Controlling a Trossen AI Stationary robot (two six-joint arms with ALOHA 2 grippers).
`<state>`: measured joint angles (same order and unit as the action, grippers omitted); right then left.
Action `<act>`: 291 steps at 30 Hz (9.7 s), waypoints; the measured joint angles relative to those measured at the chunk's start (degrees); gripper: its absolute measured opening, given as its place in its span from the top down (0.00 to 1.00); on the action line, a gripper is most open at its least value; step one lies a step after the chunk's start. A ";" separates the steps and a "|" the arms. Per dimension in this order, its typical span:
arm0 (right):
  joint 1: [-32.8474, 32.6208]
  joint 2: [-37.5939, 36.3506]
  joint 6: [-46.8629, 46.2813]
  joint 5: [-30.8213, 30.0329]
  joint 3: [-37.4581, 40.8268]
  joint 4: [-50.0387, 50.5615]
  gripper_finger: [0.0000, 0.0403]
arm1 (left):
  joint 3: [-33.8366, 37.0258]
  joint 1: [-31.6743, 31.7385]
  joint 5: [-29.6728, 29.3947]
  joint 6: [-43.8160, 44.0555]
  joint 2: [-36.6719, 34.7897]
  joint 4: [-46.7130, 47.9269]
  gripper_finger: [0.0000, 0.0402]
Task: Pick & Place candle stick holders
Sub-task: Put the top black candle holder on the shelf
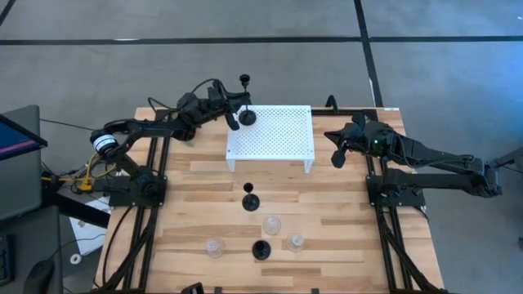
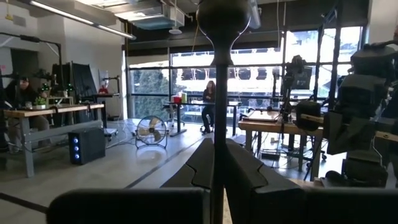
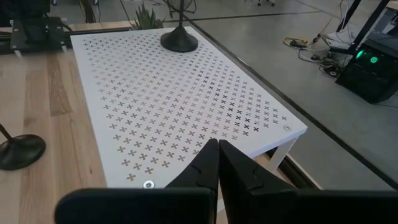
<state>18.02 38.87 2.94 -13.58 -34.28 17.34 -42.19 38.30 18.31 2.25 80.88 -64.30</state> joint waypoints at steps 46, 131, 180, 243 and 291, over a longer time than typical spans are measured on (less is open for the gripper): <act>0.00 0.00 -0.52 0.66 -0.02 0.59 1.00 | 22.13 -0.09 5.52 3.84 -34.42 6.91 0.64; -18.08 0.11 -2.57 -11.98 -0.02 -3.67 1.00 | 33.43 -48.49 -23.01 -7.77 -37.38 19.51 0.99; -18.41 0.13 -4.31 -8.56 -0.02 -2.66 1.00 | 26.79 -52.17 -23.00 -3.66 -3.53 8.51 0.79; -22.18 0.13 -4.46 -8.94 -0.02 -1.14 1.00 | 21.16 -50.60 -29.20 -0.25 8.50 3.53 0.85; -22.12 8.38 -3.80 -4.68 0.01 -18.54 1.00 | 3.16 -51.58 -39.75 -4.01 -20.28 48.91 0.97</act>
<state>-4.10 47.25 -0.86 -18.27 -34.27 -1.20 -39.04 -13.28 -21.45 -1.76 60.60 -15.39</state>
